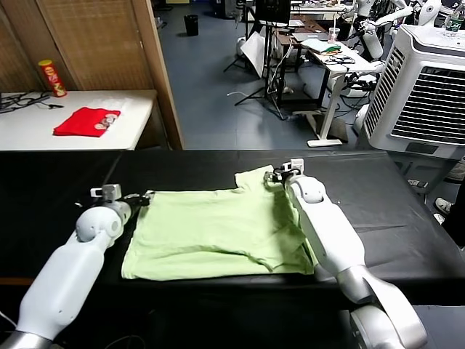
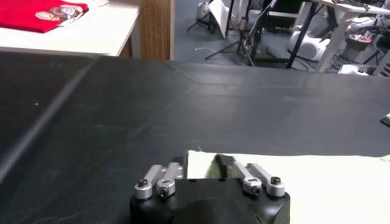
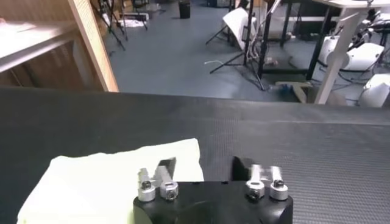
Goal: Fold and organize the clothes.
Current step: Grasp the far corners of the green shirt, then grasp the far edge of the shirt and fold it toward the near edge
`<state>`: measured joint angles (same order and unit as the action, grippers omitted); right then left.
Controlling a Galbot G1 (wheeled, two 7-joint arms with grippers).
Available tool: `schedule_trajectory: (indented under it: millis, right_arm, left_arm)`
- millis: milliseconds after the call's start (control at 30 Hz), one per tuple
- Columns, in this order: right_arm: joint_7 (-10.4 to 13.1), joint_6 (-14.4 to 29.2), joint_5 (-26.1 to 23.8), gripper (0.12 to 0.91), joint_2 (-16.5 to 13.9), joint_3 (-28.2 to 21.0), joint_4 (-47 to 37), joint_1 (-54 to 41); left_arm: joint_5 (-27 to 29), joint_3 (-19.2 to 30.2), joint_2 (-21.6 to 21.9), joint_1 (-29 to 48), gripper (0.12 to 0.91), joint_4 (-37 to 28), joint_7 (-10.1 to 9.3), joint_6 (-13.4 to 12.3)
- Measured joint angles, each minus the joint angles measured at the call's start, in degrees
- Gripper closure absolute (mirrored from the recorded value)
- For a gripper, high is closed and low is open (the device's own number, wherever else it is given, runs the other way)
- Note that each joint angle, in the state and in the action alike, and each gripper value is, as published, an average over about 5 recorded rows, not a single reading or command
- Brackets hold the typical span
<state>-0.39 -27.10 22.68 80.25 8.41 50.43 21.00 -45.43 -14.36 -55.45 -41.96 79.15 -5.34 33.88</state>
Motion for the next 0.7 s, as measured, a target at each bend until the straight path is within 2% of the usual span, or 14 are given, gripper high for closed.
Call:
schedule_trajectory:
  millis: [67,133,433,700]
  right_arm:
    - [-0.1,0.4,0.0,0.861,0.1,0.3,0.3,0.3]
    - [-0.2,1.0,0.1,0.898,0.1,0.7,0.6,0.7]
    - [0.0,3.6,2.7,0.904,-2.0,1.5,6.4,3.5]
    - [1.0,2.1,5.9,0.904,-6.3,2.9,20.1,9.7]
  left_arm:
    - [0.0,0.0,0.0,-0.2,0.899,0.2,0.08,0.0]
    - [0.0,0.0,0.0,-0.3,0.901,0.4,0.09,0.0]
    - [0.1,-0.8,-0.1,-1.0,0.902,1.4,-0.08,-0.4]
    - [0.5,-3.2,1.4,-3.6,0.902,5.7,-0.32,-1.6]
